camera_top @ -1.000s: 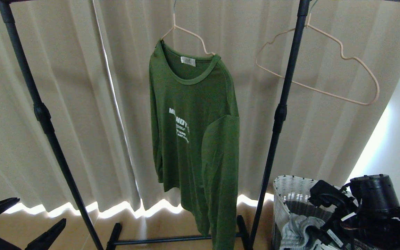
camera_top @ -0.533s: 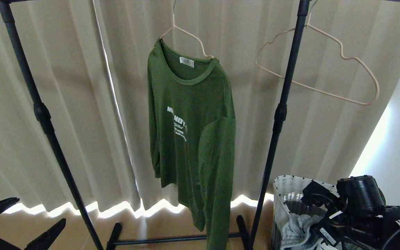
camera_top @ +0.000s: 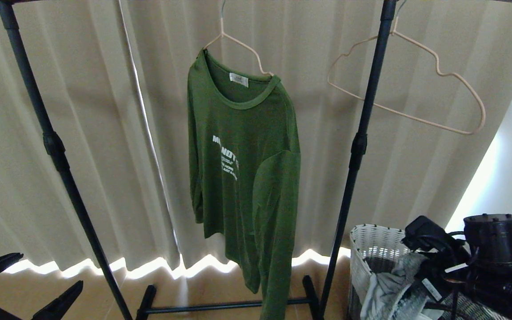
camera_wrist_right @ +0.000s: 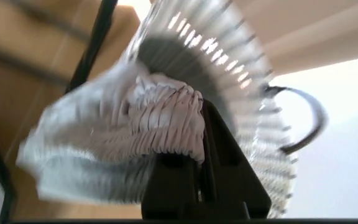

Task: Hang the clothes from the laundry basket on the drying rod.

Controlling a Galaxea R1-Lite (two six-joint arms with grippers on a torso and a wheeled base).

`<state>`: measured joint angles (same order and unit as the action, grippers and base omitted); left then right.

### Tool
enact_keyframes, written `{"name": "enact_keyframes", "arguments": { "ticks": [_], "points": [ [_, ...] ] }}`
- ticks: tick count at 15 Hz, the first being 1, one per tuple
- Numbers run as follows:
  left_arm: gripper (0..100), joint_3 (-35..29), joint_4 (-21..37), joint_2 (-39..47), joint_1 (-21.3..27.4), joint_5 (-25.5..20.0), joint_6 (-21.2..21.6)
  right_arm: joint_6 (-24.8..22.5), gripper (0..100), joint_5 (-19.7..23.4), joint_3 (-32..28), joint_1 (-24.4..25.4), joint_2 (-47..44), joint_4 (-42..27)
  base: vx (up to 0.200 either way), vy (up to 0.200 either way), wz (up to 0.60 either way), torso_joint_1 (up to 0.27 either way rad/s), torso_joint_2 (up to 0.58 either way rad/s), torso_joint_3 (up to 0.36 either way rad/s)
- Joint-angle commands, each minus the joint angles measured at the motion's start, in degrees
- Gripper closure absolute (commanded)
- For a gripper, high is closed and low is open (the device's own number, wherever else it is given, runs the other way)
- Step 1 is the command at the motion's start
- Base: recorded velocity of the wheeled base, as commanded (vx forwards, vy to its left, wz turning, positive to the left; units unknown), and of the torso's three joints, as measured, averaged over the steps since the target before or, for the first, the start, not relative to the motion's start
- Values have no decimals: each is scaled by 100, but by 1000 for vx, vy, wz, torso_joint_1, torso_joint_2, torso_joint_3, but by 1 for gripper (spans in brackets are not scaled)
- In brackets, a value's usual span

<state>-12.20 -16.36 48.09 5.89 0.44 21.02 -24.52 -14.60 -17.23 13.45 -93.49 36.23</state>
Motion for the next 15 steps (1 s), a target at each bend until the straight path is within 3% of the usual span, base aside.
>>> {"name": "enact_keyframes", "arguments": {
  "ticks": [1, 4, 9, 12, 15],
  "points": [
    [0, 86, -8, -54, 0, 0, 43, -1, 100, 19, -229, -9, 1307, -37, 0, 0, 0, 0, 0, 0],
    [0, 104, -8, -221, 0, 0, 52, 8, 100, 28, -396, -70, 1878, -55, 0, 0, 0, 0, 0, 0],
    [0, 78, 1, -169, 9, 0, 52, 8, 100, 54, -484, -123, 1993, -46, -200, 0, 0, 3, 1, 1],
    [0, 113, 10, -160, 756, 0, 43, 8, 100, 81, -809, -61, 1782, -46, -67, 0, 0, -4, 1, 4],
    [0, 25, 1, -10, 1301, 0, 60, 8, 100, 89, -1046, 343, 1650, -46, 0, 0, 0, 0, 0, 0]
  ]
}}
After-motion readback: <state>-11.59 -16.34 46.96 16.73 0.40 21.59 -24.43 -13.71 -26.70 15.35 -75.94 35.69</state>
